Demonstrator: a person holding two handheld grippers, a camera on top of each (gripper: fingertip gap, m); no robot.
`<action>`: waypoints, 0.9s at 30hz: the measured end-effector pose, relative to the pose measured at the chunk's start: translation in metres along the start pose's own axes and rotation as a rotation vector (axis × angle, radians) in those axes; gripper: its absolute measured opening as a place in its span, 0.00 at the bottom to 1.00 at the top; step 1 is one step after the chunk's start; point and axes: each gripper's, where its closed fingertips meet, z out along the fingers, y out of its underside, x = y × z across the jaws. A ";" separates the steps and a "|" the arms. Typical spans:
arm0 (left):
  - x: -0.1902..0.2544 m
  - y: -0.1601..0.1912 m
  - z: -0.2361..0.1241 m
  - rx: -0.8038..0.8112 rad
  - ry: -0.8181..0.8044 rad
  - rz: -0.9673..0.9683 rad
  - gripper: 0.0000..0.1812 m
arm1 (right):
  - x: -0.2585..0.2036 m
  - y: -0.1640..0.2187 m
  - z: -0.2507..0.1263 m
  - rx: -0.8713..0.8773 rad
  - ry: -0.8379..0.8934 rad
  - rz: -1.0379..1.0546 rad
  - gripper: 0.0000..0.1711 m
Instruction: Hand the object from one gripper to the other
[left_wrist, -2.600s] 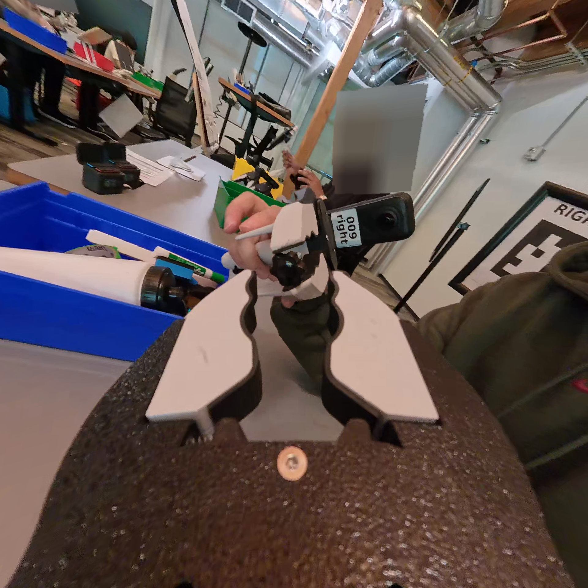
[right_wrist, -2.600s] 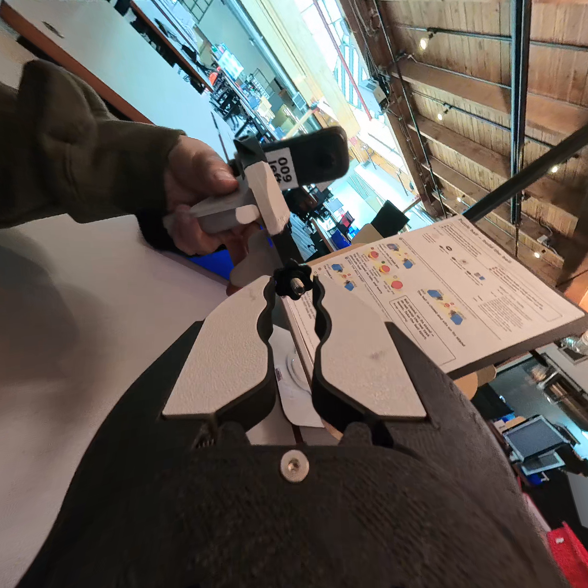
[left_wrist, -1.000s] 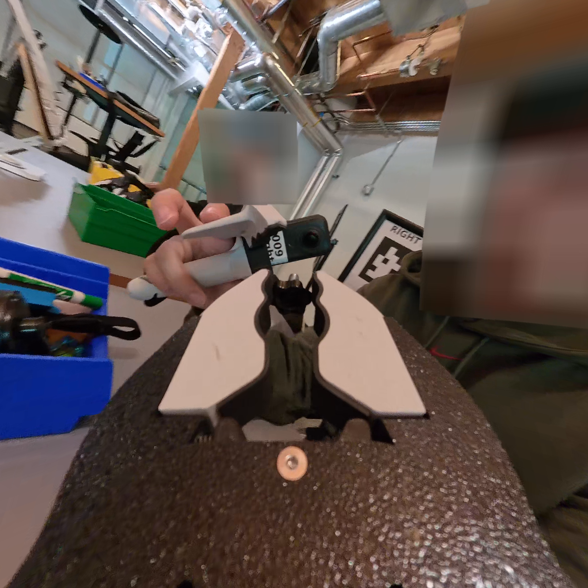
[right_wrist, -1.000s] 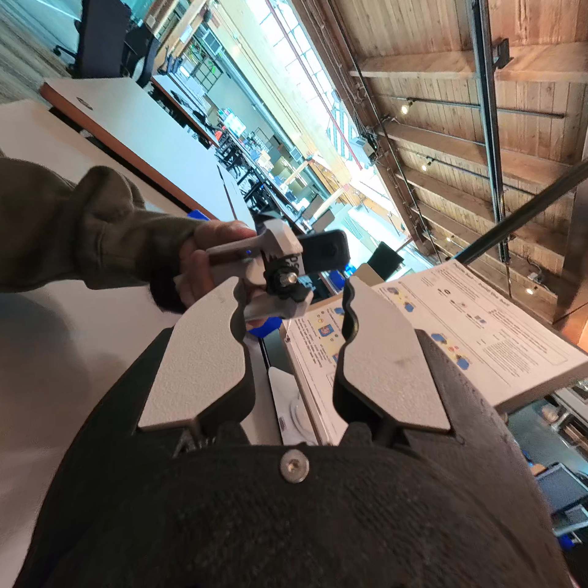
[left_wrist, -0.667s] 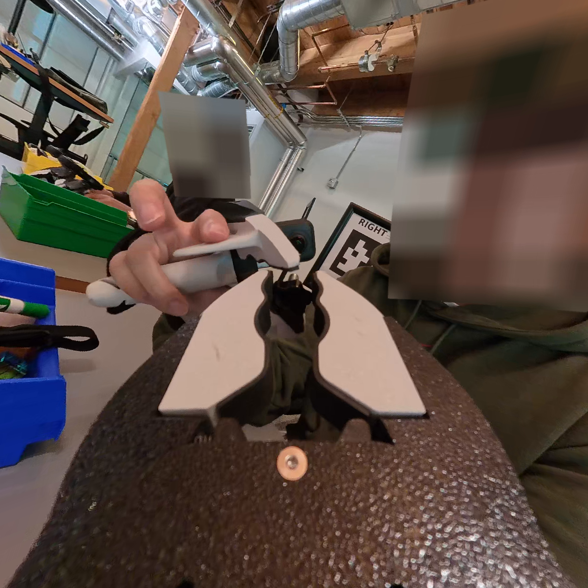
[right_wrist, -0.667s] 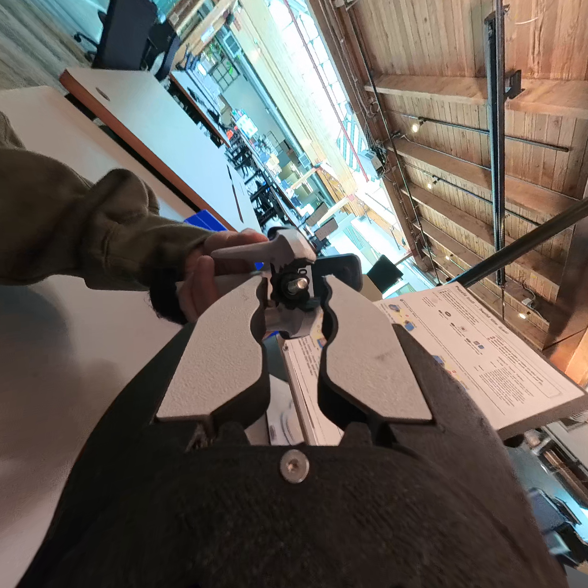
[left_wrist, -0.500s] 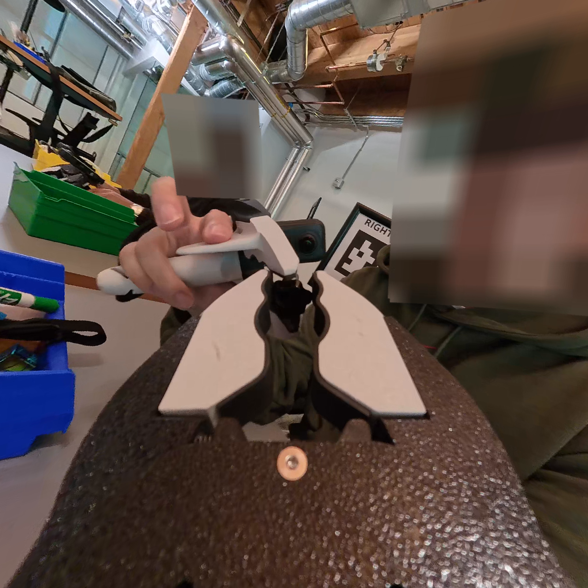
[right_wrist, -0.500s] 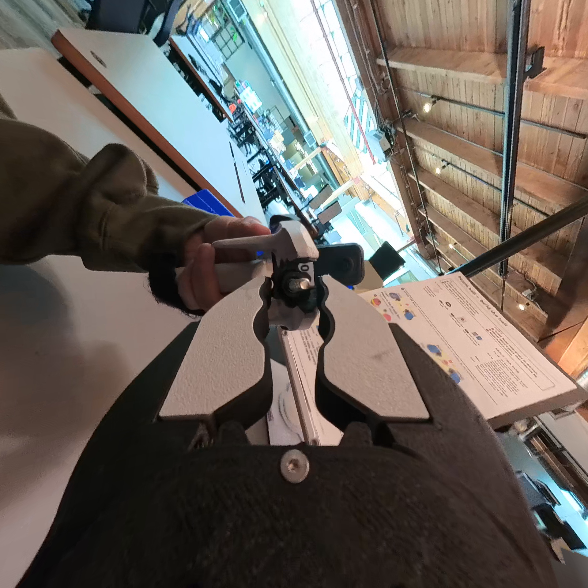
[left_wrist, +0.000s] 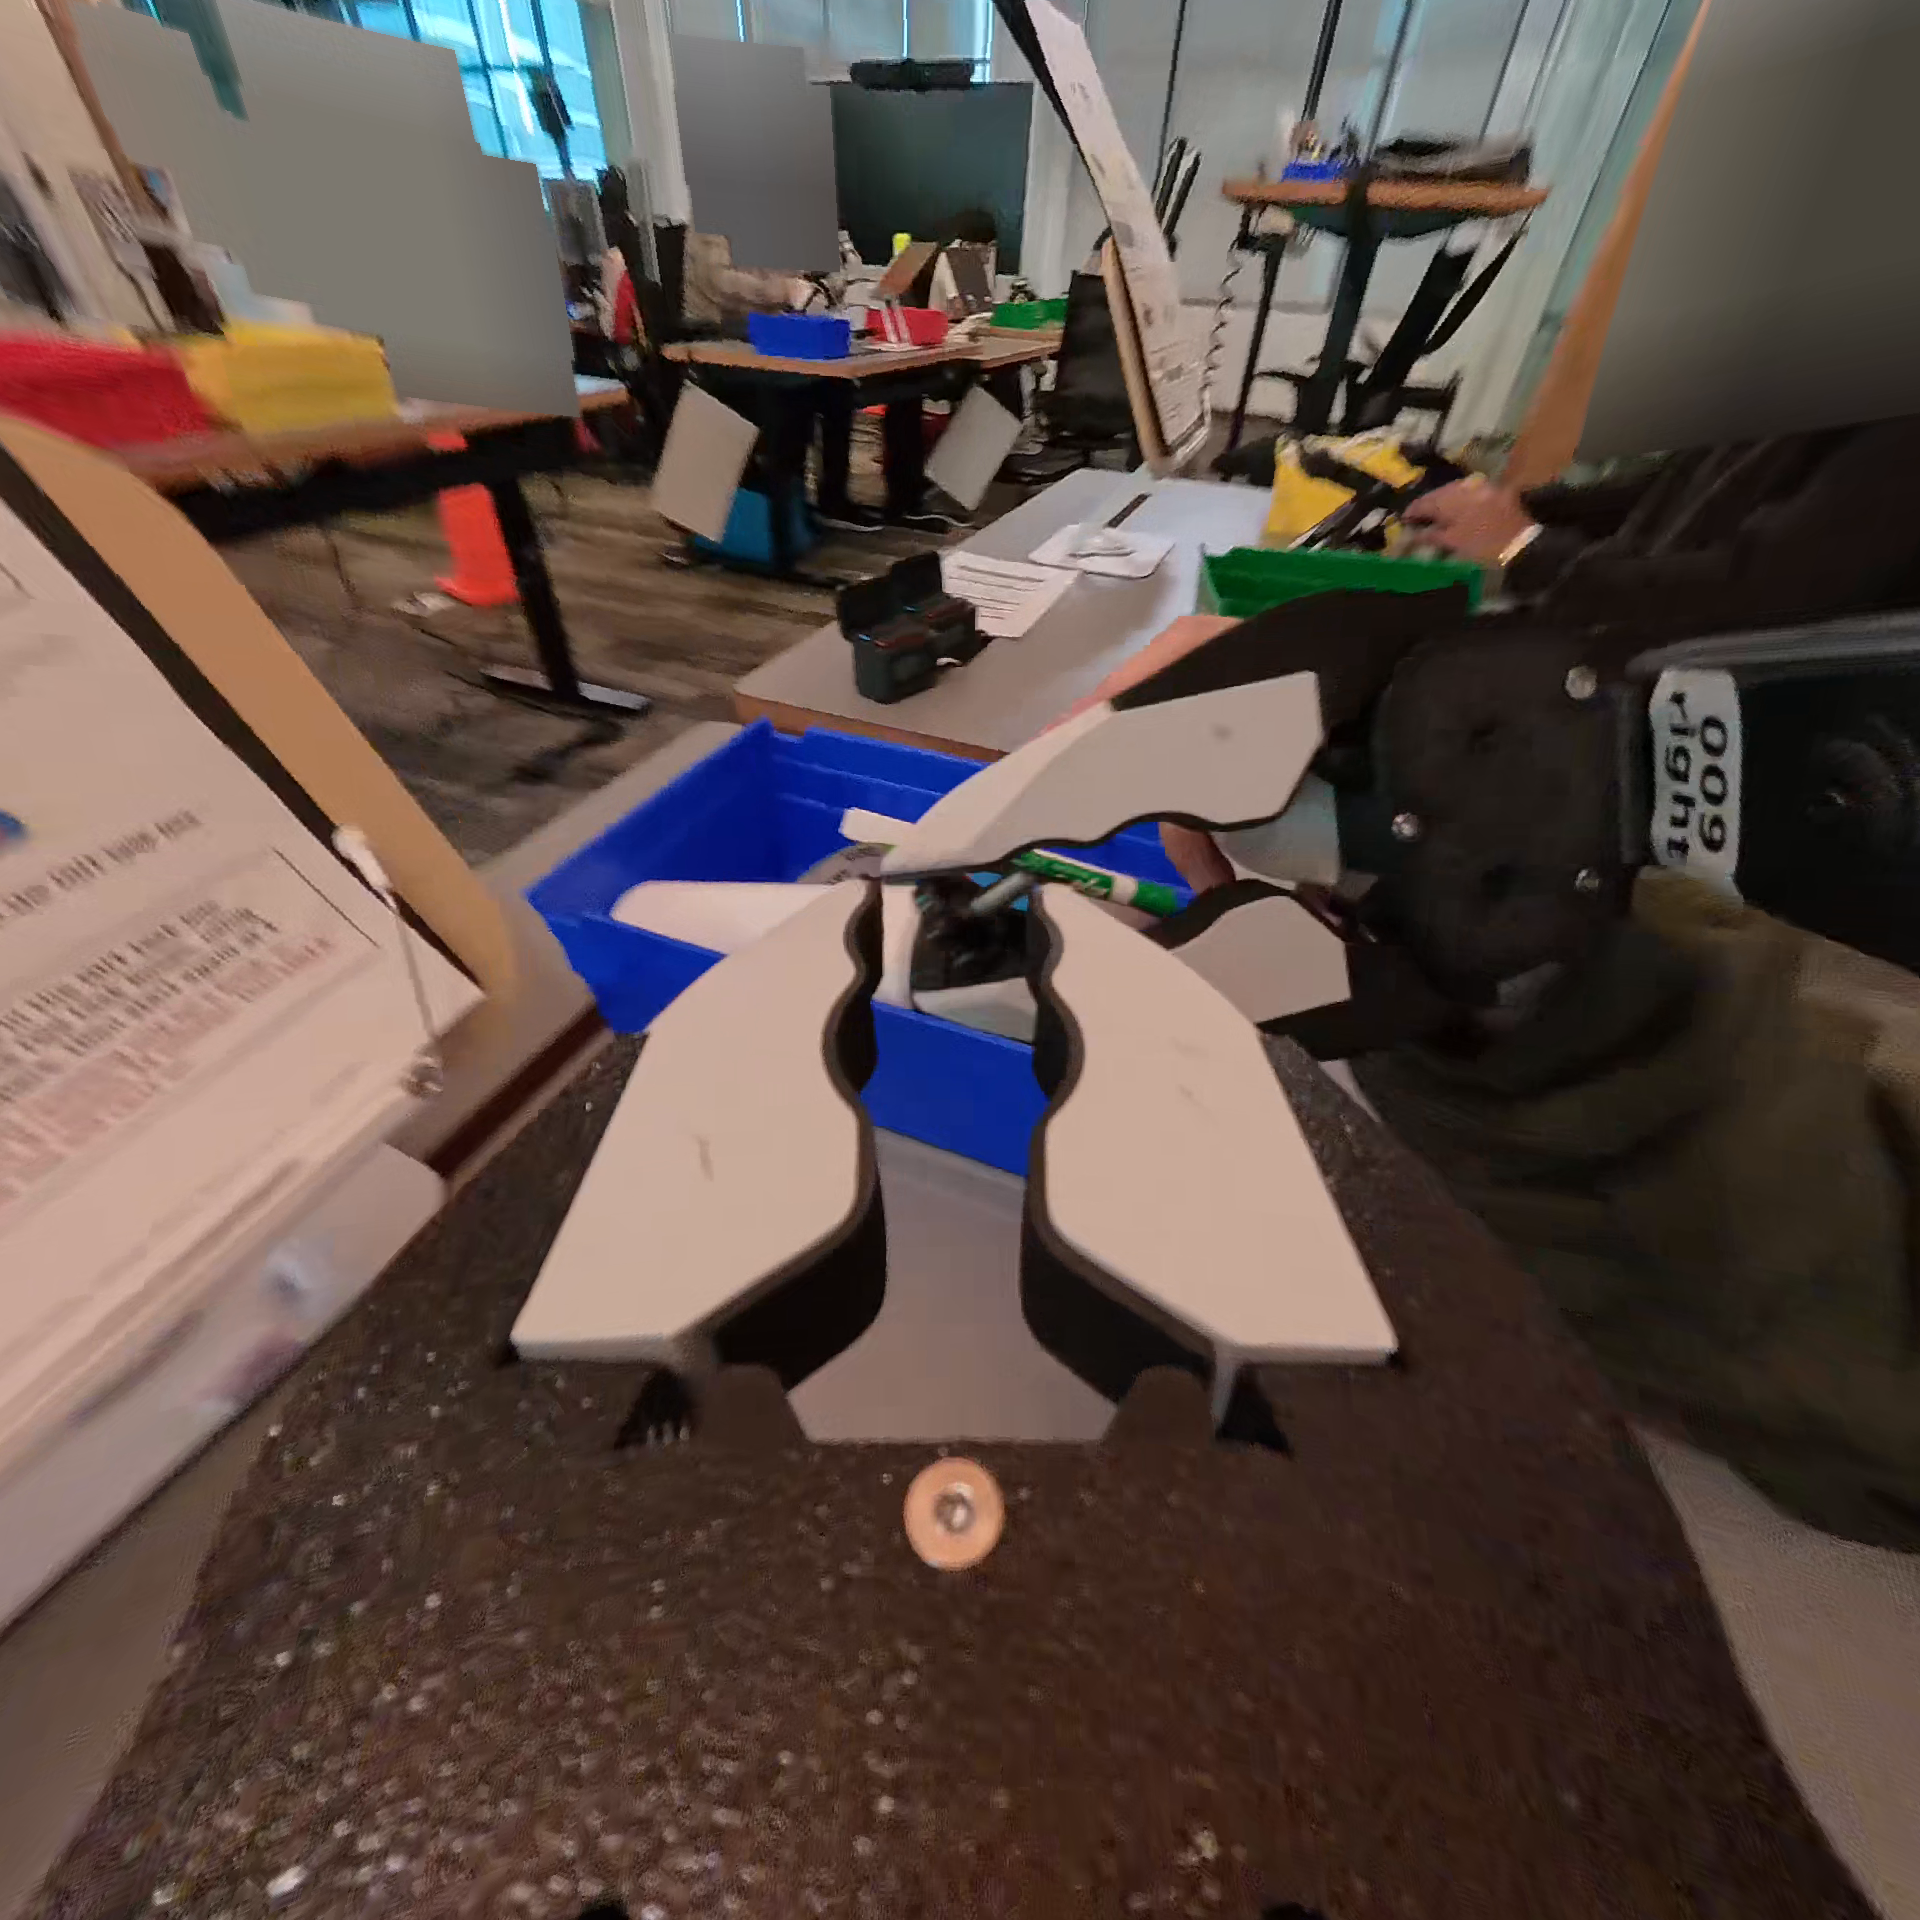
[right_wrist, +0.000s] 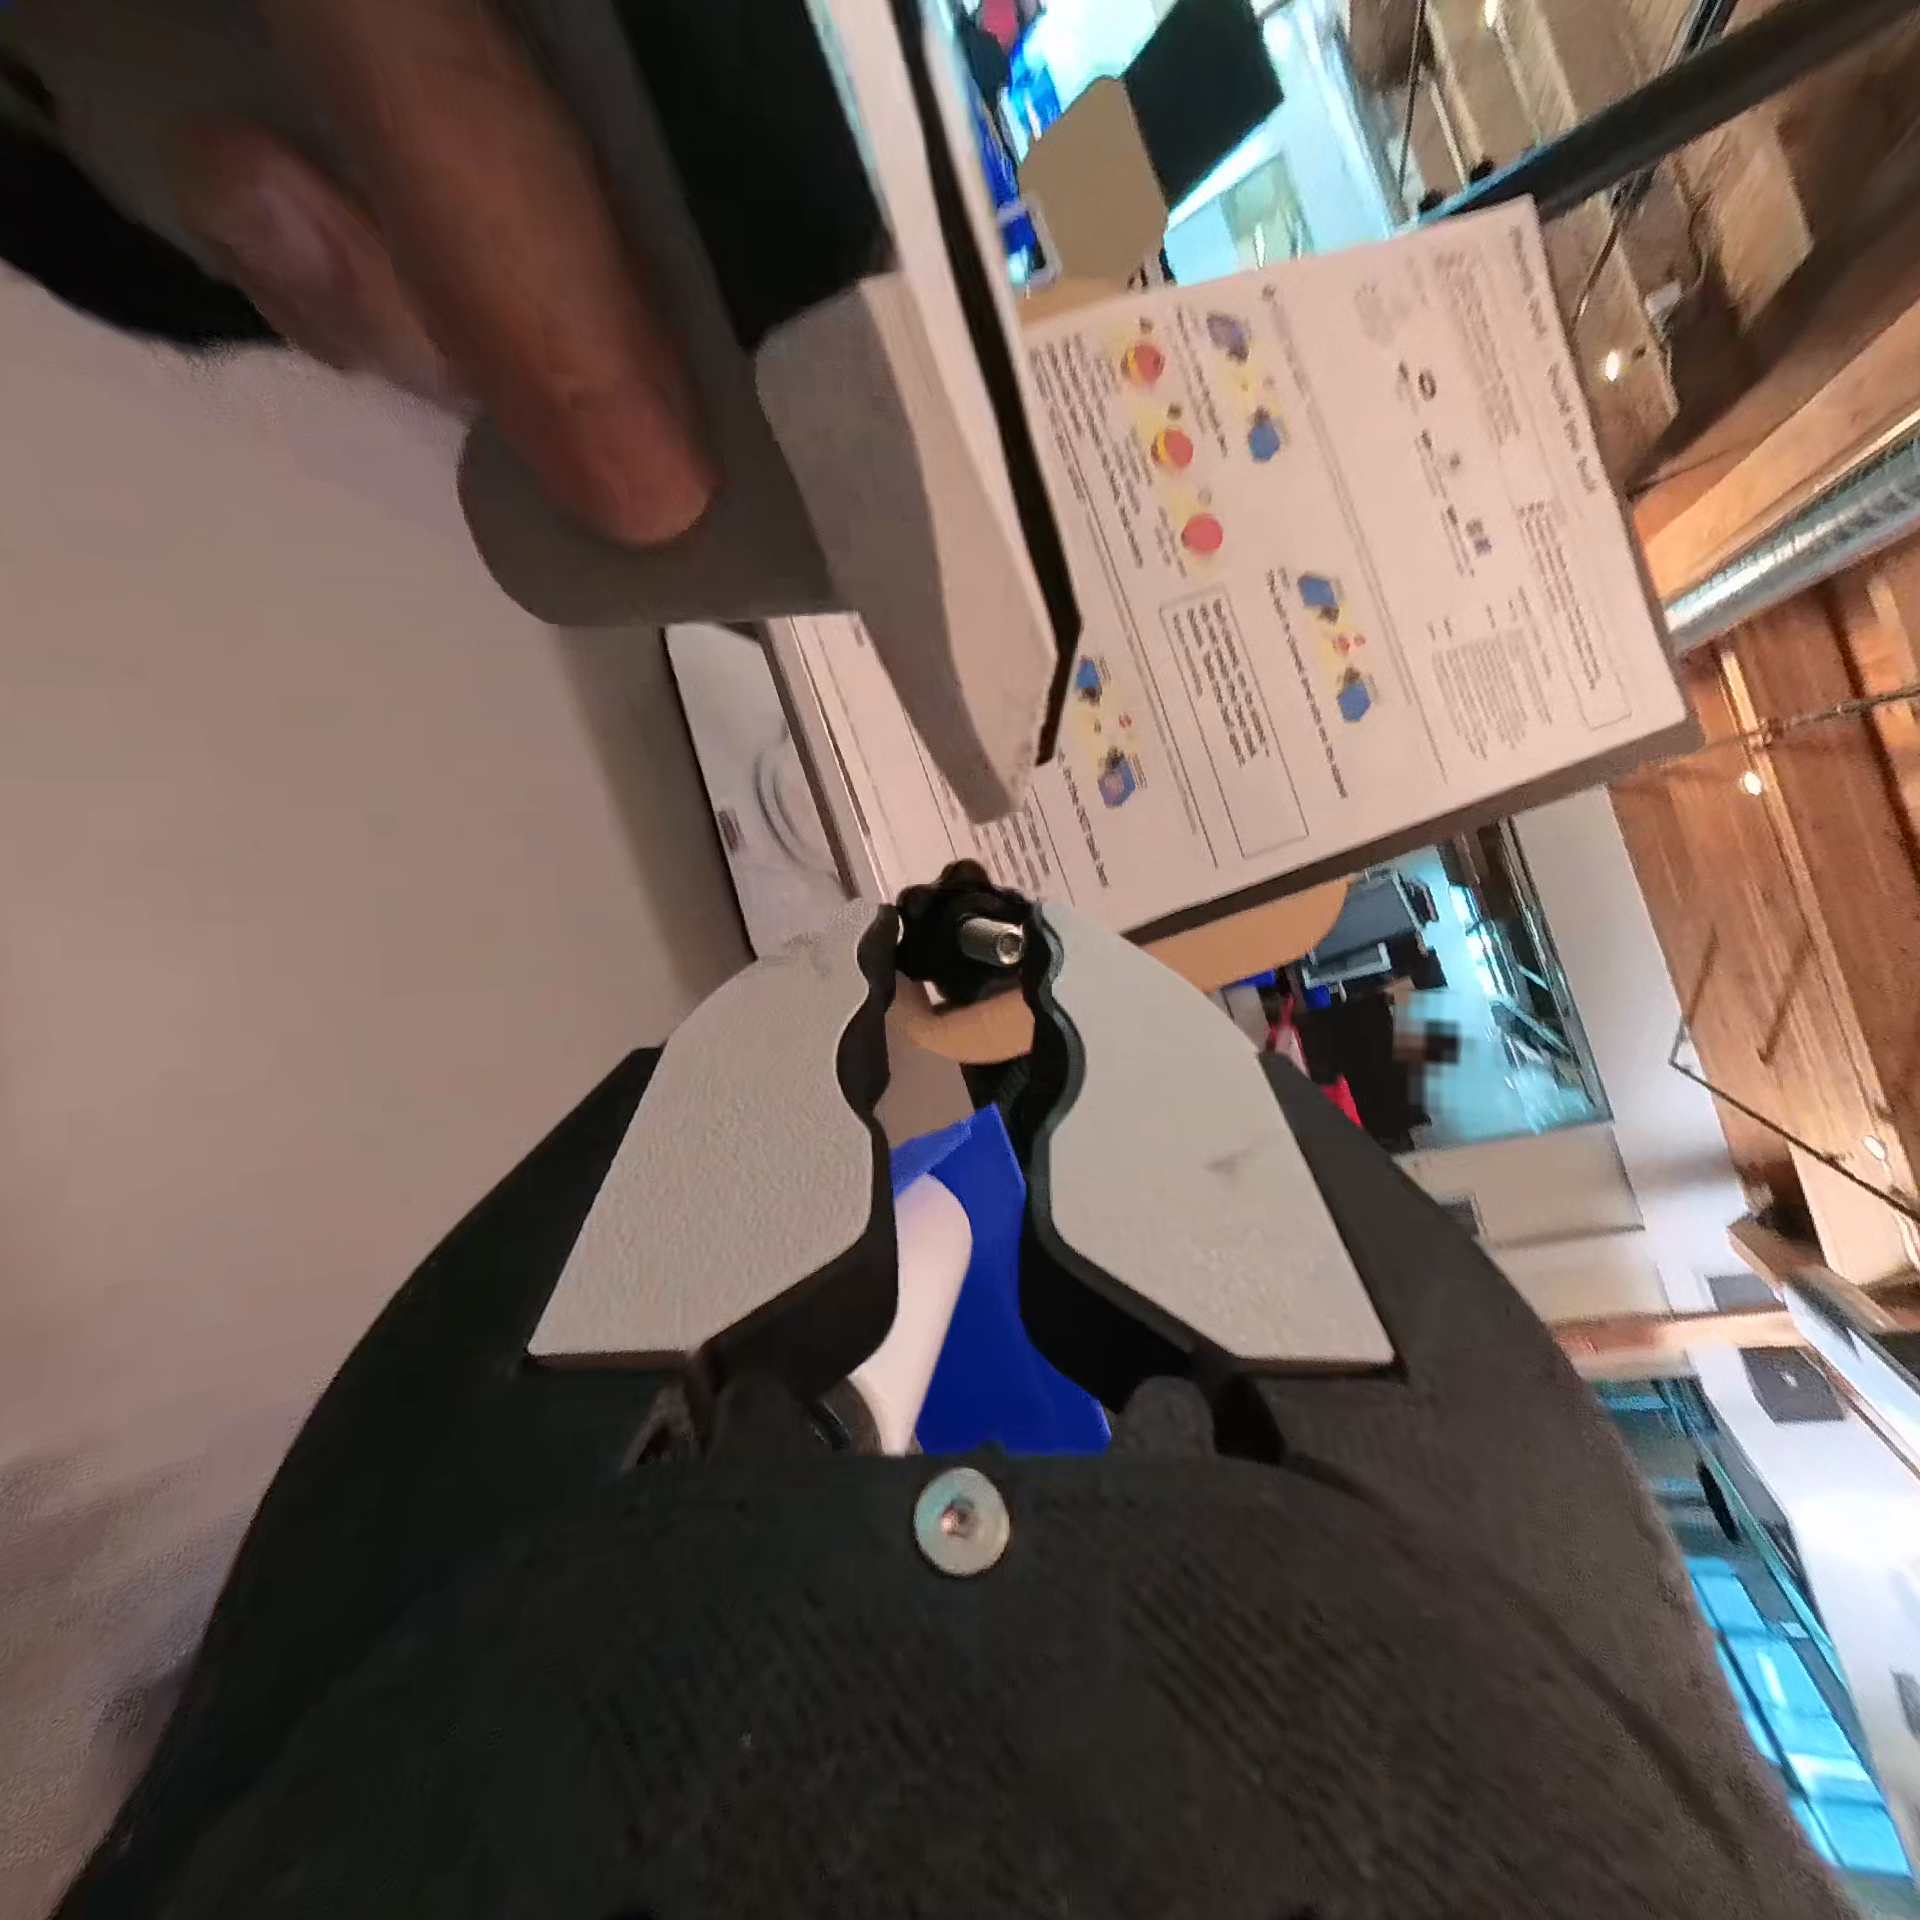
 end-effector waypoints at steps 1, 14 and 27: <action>0.003 0.000 0.002 -0.012 -0.030 0.065 0.13 | 0.000 0.003 0.001 -0.029 0.001 -0.003 0.13; 0.004 0.016 0.023 -0.165 -0.225 0.233 0.06 | -0.002 0.009 0.005 -0.149 0.016 -0.046 0.14; 0.001 0.016 0.028 -0.199 -0.336 0.409 0.03 | -0.004 0.014 0.000 -0.175 -0.023 -0.002 0.13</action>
